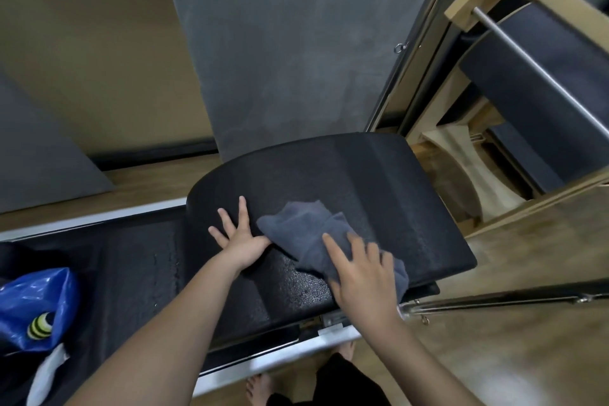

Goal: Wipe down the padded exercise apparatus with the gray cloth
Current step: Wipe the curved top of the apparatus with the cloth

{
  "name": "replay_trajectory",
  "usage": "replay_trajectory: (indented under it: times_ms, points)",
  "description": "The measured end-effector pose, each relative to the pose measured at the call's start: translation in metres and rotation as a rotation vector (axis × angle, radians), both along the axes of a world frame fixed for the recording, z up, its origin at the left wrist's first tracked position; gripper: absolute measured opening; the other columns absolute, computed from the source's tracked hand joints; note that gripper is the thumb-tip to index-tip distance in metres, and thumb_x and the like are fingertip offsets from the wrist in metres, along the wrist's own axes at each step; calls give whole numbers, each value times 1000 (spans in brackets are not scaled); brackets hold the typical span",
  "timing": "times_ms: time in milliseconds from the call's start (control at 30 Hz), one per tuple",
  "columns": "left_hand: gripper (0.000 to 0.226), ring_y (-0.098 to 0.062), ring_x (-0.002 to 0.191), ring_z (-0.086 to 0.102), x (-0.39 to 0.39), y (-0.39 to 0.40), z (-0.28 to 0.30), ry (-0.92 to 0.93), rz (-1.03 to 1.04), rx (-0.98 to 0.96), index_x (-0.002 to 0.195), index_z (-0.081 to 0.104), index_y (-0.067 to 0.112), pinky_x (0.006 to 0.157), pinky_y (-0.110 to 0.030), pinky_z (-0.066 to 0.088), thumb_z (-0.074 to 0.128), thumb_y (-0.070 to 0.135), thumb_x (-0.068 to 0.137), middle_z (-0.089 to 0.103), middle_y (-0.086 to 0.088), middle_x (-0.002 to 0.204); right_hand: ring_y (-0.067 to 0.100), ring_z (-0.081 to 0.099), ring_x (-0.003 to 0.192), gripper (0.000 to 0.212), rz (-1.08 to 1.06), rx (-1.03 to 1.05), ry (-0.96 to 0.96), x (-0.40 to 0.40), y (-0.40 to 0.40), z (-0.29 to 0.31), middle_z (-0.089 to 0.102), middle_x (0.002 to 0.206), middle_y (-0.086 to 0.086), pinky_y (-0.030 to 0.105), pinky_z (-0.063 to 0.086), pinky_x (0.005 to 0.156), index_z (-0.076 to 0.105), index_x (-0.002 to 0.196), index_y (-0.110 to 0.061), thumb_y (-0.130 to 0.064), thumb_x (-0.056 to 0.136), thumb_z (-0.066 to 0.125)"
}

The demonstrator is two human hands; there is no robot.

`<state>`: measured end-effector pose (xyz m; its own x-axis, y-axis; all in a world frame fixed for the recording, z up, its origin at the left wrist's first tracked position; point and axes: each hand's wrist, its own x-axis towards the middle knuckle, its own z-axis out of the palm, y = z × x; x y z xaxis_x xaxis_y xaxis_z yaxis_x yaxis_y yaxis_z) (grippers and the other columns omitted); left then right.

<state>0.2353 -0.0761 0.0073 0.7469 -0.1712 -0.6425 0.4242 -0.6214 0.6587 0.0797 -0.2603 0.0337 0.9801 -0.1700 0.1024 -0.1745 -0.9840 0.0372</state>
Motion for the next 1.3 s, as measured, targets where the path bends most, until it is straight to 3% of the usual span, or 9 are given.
replay_trajectory:
  times_ms: [200,333,433,600,800,867,1000,1200,1300]
  points:
    - [112,-32,145,-36,1,-2,-1,-16,32,-9,150,-10,58,121,-51,-9,76,55,79,-38,9,159,37,52,86,65,-241,18,-53,30,-65,-2,54,105,14,49,42,73,54,136,-28,-39,75,73]
    - [112,-30,146,-36,1,0,-5,-21,37,-4,148,-10,61,121,-57,-8,76,58,77,-37,11,159,41,48,113,56,-493,114,16,102,-119,-1,48,130,16,55,39,92,41,144,-30,-45,92,56]
    - [113,-30,147,-34,1,-1,-7,-39,47,32,146,-11,64,119,-63,-6,76,61,74,-35,13,160,40,42,122,51,-620,211,49,151,-134,4,41,140,14,56,33,98,38,143,-31,-46,96,50]
    - [110,-30,148,-32,-1,-4,-3,-52,87,12,150,-5,59,121,-50,-9,78,52,78,-31,10,162,39,47,112,58,-425,102,6,160,-85,12,47,130,16,51,37,92,42,141,-30,-45,89,60]
    - [109,-27,149,-29,-2,-3,-9,-68,103,38,143,-4,69,117,-68,-5,78,56,73,-28,17,162,34,54,92,76,42,82,30,73,-4,10,59,115,12,47,44,77,56,135,-32,-40,64,83]
    - [102,-26,149,-29,-2,1,-11,-61,104,-10,141,-2,70,117,-67,-6,75,48,77,-27,17,162,33,56,90,79,114,82,62,35,5,7,61,117,11,47,47,73,57,135,-31,-40,62,85]
    - [85,-23,151,-26,-2,13,-9,-63,179,-170,151,17,53,121,-51,-6,60,12,91,-15,12,166,33,55,87,80,74,77,50,7,-14,3,62,118,11,46,44,71,57,135,-32,-42,60,85]
    - [63,-13,153,-15,0,36,-8,-47,213,-295,152,35,39,123,-46,-2,62,31,96,1,16,167,37,51,96,62,-164,35,8,87,-23,11,54,116,13,50,40,81,50,139,-32,-40,80,67]
    - [49,-12,153,11,3,52,-1,8,309,-442,146,49,31,121,-35,16,59,35,98,20,14,165,38,45,113,55,-293,86,60,154,-4,16,45,134,13,55,35,94,37,145,-35,-39,93,54]
